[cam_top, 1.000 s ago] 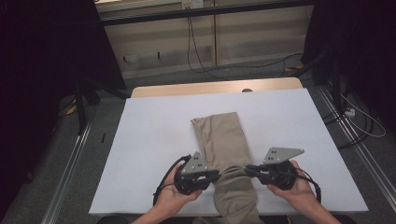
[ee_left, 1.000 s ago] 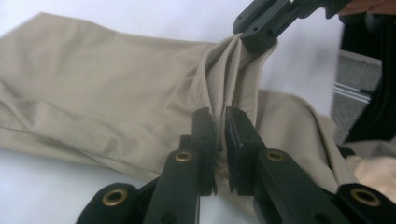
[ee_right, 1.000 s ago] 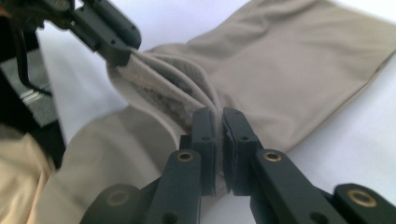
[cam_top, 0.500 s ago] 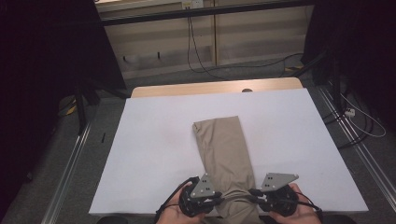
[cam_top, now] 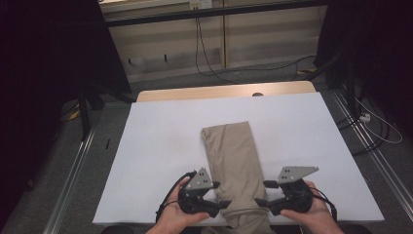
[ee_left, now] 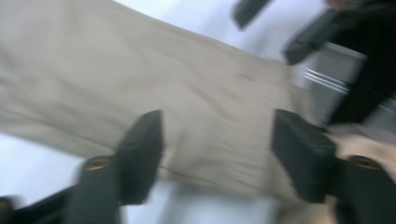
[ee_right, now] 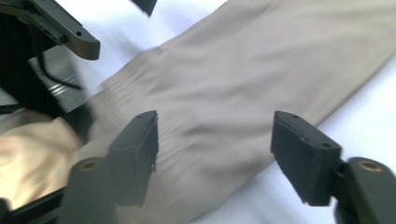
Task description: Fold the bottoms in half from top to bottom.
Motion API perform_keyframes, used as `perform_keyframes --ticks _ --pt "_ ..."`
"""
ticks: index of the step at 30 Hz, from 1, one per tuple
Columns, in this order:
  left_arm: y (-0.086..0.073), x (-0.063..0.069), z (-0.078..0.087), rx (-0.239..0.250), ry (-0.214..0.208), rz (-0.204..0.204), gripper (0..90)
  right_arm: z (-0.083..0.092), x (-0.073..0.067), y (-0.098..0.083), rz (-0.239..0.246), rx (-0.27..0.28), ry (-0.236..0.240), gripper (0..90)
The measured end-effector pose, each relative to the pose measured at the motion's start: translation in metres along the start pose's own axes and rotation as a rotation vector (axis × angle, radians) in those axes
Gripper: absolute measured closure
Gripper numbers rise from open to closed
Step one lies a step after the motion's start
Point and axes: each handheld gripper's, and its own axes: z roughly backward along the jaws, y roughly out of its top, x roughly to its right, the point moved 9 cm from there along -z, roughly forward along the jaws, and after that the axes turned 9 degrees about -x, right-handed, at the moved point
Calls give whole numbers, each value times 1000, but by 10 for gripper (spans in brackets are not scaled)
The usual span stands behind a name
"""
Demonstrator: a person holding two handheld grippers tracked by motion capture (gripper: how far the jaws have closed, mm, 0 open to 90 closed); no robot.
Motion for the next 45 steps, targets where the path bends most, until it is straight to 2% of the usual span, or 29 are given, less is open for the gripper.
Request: perform_keyframes --ticks 1,3,4,6,7,8,10,12,13,14,15,16,17,19,22,23,24,25,26,27,29,32,34,35,39,41,42,44,45 --pt "3 -11 -3 -1 22 5 232 0 7 6 1 10 -12 286" --pt "8 -33 -6 -14 68 11 236 0 23 19 -6 28 -35 289" --pt "12 -49 -8 -17 91 35 226 0 30 25 -7 34 -49 294" --pt "20 -75 -12 7 99 103 194 -4 52 42 -21 54 -76 308" --pt "24 -88 -13 16 108 134 194 -6 63 49 -35 59 -104 326" --pt "27 -102 -15 20 134 146 189 -9 75 55 -33 67 -135 329" --pt "34 -130 -18 41 194 165 183 -16 95 67 -58 65 -133 337" --pt "40 -158 -20 48 209 203 195 -21 116 79 -99 79 -154 355" --pt "43 -167 -20 54 210 226 201 -21 126 86 -112 97 -164 362" --pt "47 -182 -22 79 206 276 201 -22 132 91 -122 111 -164 366" --pt "49 -191 -22 86 210 301 201 -25 142 98 -128 109 -174 362" --pt "52 -203 -24 96 220 318 202 -27 148 103 -134 111 -178 363" --pt "54 -211 -26 103 232 329 206 -33 157 109 -153 115 -189 379" --pt "55 -225 -33 82 253 334 203 -46 173 118 -154 94 -217 396" --pt "56 -237 -46 38 254 352 233 -67 190 128 -170 74 -217 432" --pt "57 -240 -49 21 240 357 253 -76 197 134 -166 76 -219 456" --pt "58 -243 -52 34 238 387 293 -83 201 137 -152 73 -219 473" --pt "58 -245 -55 35 245 397 305 -90 206 139 -152 61 -218 475" --pt "59 -241 -58 36 197 400 302 -97 209 139 -160 50 -207 480" --pt "58 -238 -60 21 181 387 302 -103 212 139 -151 38 -207 480" --pt "57 -232 -63 -2 167 360 294 -112 217 135 -156 9 -203 468" --pt "57 -222 -67 -15 163 350 210 -124 218 132 -151 -13 -172 396" --pt "52 -223 -70 -54 212 331 214 -126 218 131 -118 -29 -185 401" --pt "50 -224 -71 -51 227 336 215 -126 217 130 -117 -30 -184 405" --pt "41 -232 -71 -47 205 377 238 -124 214 128 -94 -61 -172 466" --pt "40 -231 -71 -49 222 350 265 -124 212 128 -85 -78 -167 507" --pt "40 -231 -72 -55 254 326 306 -123 211 128 -84 -86 -159 525" --pt "40 -228 -72 -69 236 317 342 -123 209 128 -80 -106 -148 558" --pt "41 -227 -72 -72 223 310 404 -122 208 128 -80 -119 -143 577"
